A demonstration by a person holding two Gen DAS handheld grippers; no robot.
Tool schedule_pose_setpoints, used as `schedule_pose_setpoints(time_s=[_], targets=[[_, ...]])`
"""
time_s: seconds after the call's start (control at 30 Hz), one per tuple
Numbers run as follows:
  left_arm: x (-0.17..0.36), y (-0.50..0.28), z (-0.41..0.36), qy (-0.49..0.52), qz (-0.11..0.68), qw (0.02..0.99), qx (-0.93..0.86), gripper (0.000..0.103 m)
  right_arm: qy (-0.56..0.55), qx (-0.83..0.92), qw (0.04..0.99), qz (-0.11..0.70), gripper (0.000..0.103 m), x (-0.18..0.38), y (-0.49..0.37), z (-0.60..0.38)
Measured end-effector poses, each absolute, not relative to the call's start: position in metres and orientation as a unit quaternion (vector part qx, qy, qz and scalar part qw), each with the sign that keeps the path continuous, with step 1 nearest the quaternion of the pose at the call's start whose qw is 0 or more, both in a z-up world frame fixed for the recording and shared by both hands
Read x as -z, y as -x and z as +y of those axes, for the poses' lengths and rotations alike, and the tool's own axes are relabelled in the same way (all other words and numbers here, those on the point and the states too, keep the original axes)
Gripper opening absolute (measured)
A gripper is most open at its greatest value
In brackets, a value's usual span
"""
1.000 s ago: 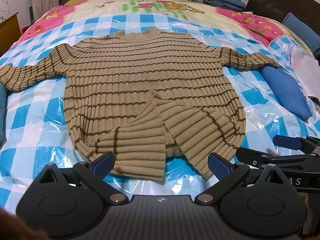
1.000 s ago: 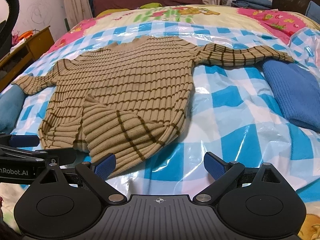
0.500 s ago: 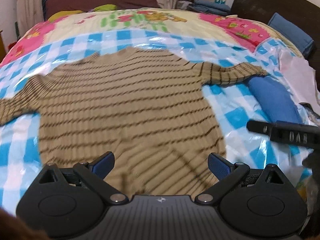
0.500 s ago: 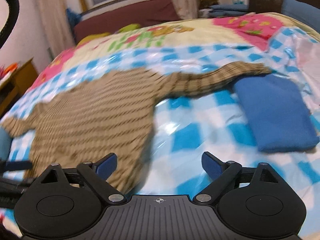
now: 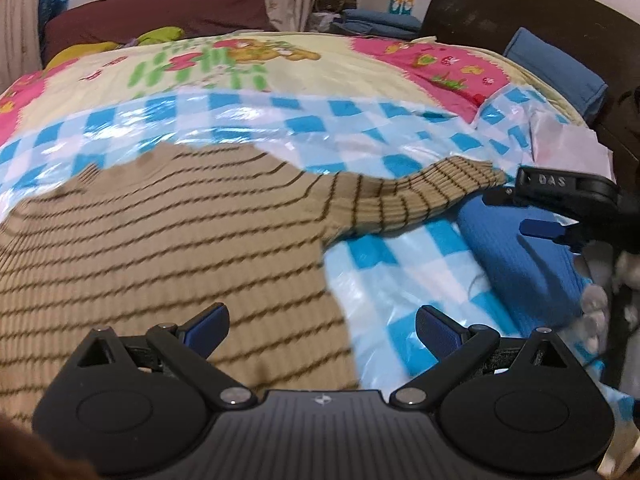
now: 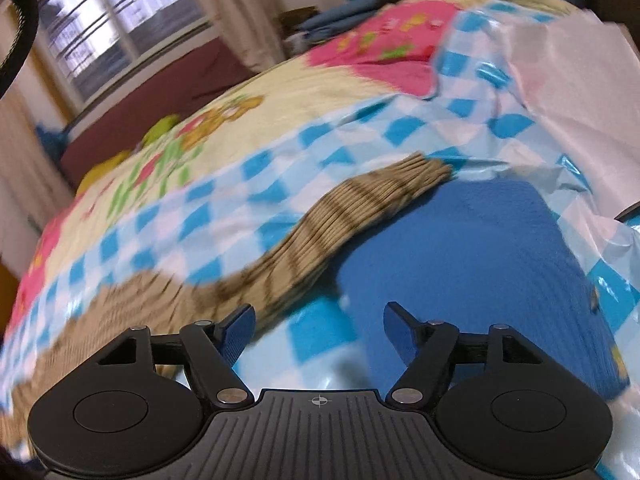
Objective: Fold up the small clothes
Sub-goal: 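Reach the right tool to a sleeve cuff and close on it, then carry the held sleeve across the sweater body with the right tool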
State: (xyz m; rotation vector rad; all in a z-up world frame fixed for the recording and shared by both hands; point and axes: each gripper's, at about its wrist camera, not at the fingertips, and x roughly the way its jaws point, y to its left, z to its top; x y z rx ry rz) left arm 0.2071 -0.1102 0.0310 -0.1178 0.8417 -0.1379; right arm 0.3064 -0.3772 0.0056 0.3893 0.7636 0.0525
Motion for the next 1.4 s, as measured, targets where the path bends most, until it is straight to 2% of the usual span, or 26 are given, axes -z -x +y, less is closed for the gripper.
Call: schedule_pose_setpoints(time_s=[0.3, 0.5, 0.57, 0.73, 0.83, 1.07, 1.4], targets=[[-0.022, -0.227, -0.124, 0.069, 0.416, 0.904, 0.072, 0.103, -0.302, 0.007, 0.886, 0.352, 0.067, 0.015, -0.363, -0.42], [-0.018, -0.232, -0.128, 0.072, 0.418, 0.903, 0.071, 0.103, -0.352, 0.026, 0.868, 0.35, 0.058, 0.035, -0.381, -0.428], [-0.019, -0.232, -0.128, 0.074, 0.417, 0.903, 0.072, 0.103, -0.367, 0.028, 0.865, 0.341, 0.049, 0.039, -0.383, -0.43], [-0.019, -0.229, -0.123, 0.08, 0.418, 0.902, 0.067, 0.103, -0.387, 0.029, 0.86, 0.331, 0.019, 0.042, -0.393, -0.432], [-0.017, -0.226, -0.116, 0.088, 0.421, 0.901, 0.06, 0.103, -0.382, 0.015, 0.866, 0.324, 0.011, 0.035, -0.393, -0.428], [-0.018, -0.211, -0.094, 0.104, 0.419, 0.901, 0.047, 0.103, -0.348, -0.043, 0.887, 0.301, 0.009, 0.0, -0.383, -0.396], [-0.023, -0.174, -0.033, 0.141, 0.402, 0.905, 0.004, 0.103, -0.28, -0.167, 0.896, 0.301, 0.009, -0.054, -0.362, -0.281]])
